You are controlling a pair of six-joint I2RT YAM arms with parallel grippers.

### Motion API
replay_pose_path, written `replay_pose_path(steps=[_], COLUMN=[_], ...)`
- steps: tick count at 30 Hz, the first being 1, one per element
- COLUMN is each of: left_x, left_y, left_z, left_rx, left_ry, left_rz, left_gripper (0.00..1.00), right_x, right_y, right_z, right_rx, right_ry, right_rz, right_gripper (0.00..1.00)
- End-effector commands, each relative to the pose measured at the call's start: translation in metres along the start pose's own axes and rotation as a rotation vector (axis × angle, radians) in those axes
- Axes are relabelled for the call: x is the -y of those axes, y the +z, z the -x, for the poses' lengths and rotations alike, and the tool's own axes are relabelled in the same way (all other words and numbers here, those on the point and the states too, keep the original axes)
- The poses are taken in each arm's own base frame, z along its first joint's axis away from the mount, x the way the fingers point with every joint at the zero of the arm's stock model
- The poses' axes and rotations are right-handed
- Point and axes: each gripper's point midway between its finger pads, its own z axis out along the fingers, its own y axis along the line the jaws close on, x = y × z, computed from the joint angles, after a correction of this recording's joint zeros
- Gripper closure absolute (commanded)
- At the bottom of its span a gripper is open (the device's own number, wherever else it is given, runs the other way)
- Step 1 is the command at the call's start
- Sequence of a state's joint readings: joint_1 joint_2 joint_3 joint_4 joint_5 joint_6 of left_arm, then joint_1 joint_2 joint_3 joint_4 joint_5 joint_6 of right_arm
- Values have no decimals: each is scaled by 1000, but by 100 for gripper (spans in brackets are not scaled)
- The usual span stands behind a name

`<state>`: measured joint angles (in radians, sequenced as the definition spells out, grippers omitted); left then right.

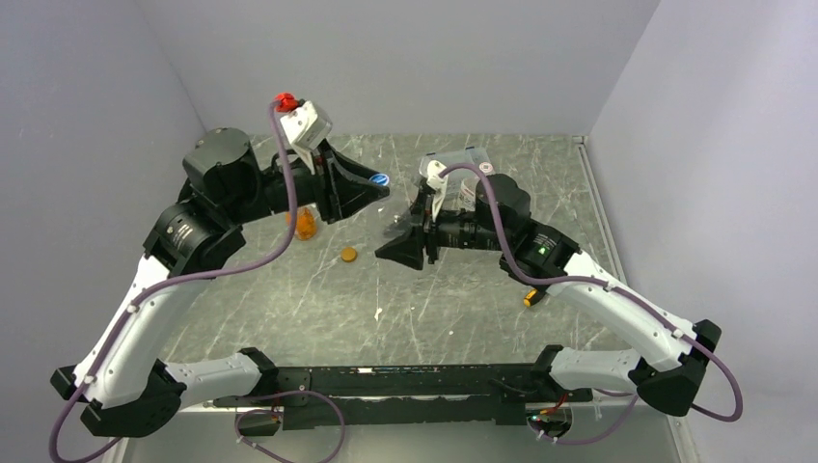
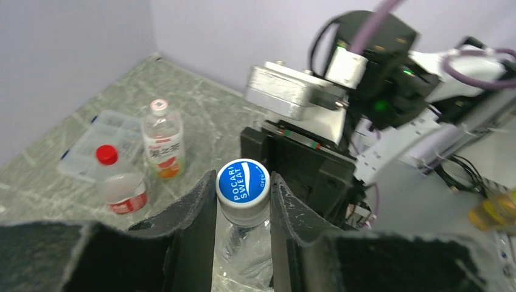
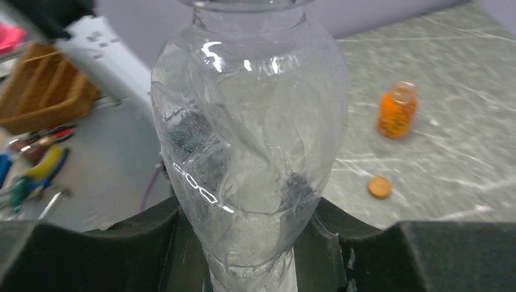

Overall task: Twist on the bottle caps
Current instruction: Screw the bottle cap onto the plastic bottle.

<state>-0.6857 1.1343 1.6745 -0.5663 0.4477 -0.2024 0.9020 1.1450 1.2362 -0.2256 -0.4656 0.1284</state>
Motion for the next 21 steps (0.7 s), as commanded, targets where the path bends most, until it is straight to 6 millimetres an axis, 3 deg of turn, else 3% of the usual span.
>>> replay_pose_path(steps=[1,7,13,16,18,21], left_x=[47,83,95,93,85,70], left_y=[-16,-33,-35,-33,-31,-32], left_z=[-14,-10,-7,-3,2,13], left_rx=[-65,-47,-40,-30,-10,36], left_ry=[54,76,66,63,62,76], left_rz=[-276,-487,-581,-561,-482,-351], left_gripper=[100,100,99,80,48,26], right_x=[-85,-129,-143,-141,-133,-115], right_y=[-32,-61,-75,-73,-67,-58], right_z=[55,66,72,72,69,67], right_rx=[167,198,213,211,194,192], right_ry=[-142,-177,-195,-196,-185,-188], right_rz=[436,698,790,765,705,570], right_gripper=[88,88,89,89,89,88])
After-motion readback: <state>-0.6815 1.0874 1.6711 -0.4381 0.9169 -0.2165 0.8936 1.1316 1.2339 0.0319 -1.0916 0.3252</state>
